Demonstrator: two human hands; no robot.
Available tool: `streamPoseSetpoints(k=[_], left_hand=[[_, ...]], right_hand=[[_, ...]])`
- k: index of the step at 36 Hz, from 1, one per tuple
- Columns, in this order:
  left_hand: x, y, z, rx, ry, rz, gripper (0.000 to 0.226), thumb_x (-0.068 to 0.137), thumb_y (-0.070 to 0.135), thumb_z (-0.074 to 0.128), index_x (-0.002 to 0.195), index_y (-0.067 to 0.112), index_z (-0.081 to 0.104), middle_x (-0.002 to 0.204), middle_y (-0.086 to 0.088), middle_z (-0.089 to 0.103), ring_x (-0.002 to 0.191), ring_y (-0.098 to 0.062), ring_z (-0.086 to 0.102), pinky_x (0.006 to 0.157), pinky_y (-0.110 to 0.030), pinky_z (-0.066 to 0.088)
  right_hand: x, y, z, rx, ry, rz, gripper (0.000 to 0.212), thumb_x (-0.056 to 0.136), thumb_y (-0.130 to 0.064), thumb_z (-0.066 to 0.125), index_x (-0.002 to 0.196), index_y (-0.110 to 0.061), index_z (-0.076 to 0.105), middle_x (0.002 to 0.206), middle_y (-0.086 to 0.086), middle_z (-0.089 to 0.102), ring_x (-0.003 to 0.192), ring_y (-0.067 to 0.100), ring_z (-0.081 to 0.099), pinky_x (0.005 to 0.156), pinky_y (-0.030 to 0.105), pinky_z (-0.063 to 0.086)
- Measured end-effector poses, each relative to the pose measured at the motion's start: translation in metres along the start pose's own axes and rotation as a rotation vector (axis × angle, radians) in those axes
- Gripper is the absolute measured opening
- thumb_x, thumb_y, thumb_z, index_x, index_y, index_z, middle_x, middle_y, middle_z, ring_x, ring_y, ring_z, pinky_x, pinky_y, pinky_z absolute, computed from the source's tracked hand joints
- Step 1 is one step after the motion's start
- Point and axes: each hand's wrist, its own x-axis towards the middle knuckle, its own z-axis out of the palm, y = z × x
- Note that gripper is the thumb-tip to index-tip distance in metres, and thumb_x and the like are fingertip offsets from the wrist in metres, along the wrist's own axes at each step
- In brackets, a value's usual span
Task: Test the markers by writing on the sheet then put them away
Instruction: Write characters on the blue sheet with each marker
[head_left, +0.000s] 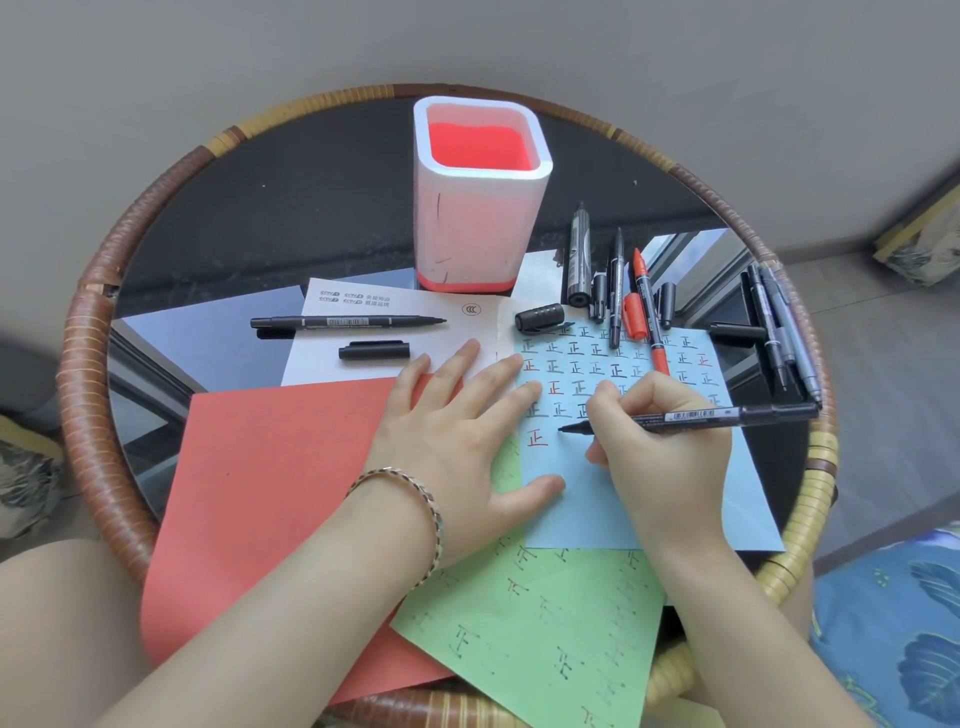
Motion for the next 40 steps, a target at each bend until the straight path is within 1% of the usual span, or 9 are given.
streamPoseSetpoints(k=[3, 11, 17, 20, 24, 29, 35, 37, 40], left_hand=[[0.0002, -0.0001, 0.0007, 0.015, 0.001, 0.000, 0.086, 0.060, 0.073, 0.005, 0.139, 0.043, 0.015, 0.152, 0.022, 0.006, 0.140, -0.011, -0.008, 0.109, -0.038, -0.012], [0.0002, 0.0000, 0.0006, 0.016, -0.001, -0.004, 0.086, 0.059, 0.074, 0.005, 0.139, 0.044, 0.014, 0.151, 0.022, 0.006, 0.140, -0.010, -0.008, 0.109, -0.038, -0.011], [0.0005, 0.0002, -0.0002, -0.004, -0.002, -0.003, 0.085, 0.061, 0.074, 0.008, 0.139, 0.042, 0.019, 0.151, 0.021, 0.010, 0.141, -0.011, -0.005, 0.109, -0.038, -0.011], [0.0004, 0.0004, -0.0001, 0.004, -0.005, -0.006, 0.086, 0.060, 0.074, 0.007, 0.139, 0.043, 0.017, 0.151, 0.022, 0.009, 0.141, -0.011, -0.006, 0.109, -0.038, -0.011], [0.0007, 0.0004, 0.0005, 0.011, 0.000, -0.005, 0.086, 0.059, 0.074, 0.005, 0.139, 0.044, 0.015, 0.151, 0.023, 0.006, 0.140, -0.010, -0.008, 0.109, -0.037, -0.011], [0.0001, 0.0001, 0.0003, 0.008, 0.001, -0.003, 0.085, 0.059, 0.074, 0.006, 0.139, 0.044, 0.017, 0.151, 0.022, 0.007, 0.140, -0.010, -0.007, 0.109, -0.037, -0.012], [-0.0002, 0.0003, -0.0002, 0.011, -0.003, -0.007, 0.086, 0.059, 0.074, 0.006, 0.139, 0.043, 0.017, 0.151, 0.022, 0.008, 0.140, -0.010, -0.006, 0.109, -0.037, -0.011], [0.0005, 0.0010, -0.0002, 0.002, -0.002, -0.011, 0.086, 0.059, 0.074, 0.006, 0.139, 0.043, 0.018, 0.151, 0.022, 0.009, 0.141, -0.010, -0.006, 0.109, -0.037, -0.011], [0.0008, 0.0010, 0.0011, 0.013, -0.005, -0.009, 0.086, 0.059, 0.074, 0.005, 0.139, 0.044, 0.015, 0.151, 0.023, 0.006, 0.140, -0.009, -0.008, 0.109, -0.037, -0.012]], right_hand=[[-0.0003, 0.0008, 0.0008, -0.025, -0.002, -0.010, 0.033, 0.078, -0.008, 0.062, 0.050, -0.001, 0.047, 0.044, 0.016, 0.056, 0.034, 0.003, 0.047, 0.050, 0.015, 0.038], [0.0001, 0.0001, -0.0011, -0.011, 0.040, 0.030, 0.031, 0.078, -0.009, 0.061, 0.052, 0.001, 0.046, 0.048, 0.022, 0.056, 0.033, 0.004, 0.045, 0.048, 0.018, 0.036], [0.0016, 0.0027, -0.0020, 0.009, 0.024, 0.034, 0.031, 0.078, -0.010, 0.061, 0.052, 0.001, 0.047, 0.037, 0.002, 0.052, 0.034, 0.005, 0.044, 0.048, 0.016, 0.036], [0.0019, 0.0040, -0.0018, -0.002, 0.028, 0.023, 0.032, 0.076, -0.008, 0.061, 0.049, -0.001, 0.045, 0.033, 0.000, 0.050, 0.036, 0.007, 0.042, 0.047, 0.015, 0.035], [0.0015, 0.0054, -0.0024, -0.008, 0.027, 0.010, 0.034, 0.072, -0.002, 0.061, 0.046, -0.001, 0.040, 0.032, 0.000, 0.045, 0.035, 0.008, 0.036, 0.045, 0.014, 0.033], [0.0022, 0.0052, -0.0024, 0.018, 0.028, 0.022, 0.033, 0.072, -0.004, 0.060, 0.046, -0.003, 0.041, 0.030, -0.002, 0.045, 0.034, 0.006, 0.037, 0.044, 0.010, 0.032], [0.0013, 0.0045, -0.0016, 0.009, 0.042, 0.009, 0.034, 0.073, -0.007, 0.061, 0.049, 0.000, 0.039, 0.040, 0.013, 0.049, 0.039, 0.012, 0.037, 0.046, 0.018, 0.033], [0.0009, 0.0045, -0.0021, 0.013, 0.046, 0.018, 0.032, 0.070, -0.011, 0.061, 0.049, -0.001, 0.040, 0.040, 0.013, 0.049, 0.039, 0.012, 0.038, 0.047, 0.020, 0.033], [0.0012, 0.0044, -0.0027, 0.025, 0.045, 0.030, 0.033, 0.072, -0.006, 0.061, 0.047, -0.004, 0.039, 0.037, 0.007, 0.048, 0.037, 0.010, 0.037, 0.048, 0.021, 0.033]])
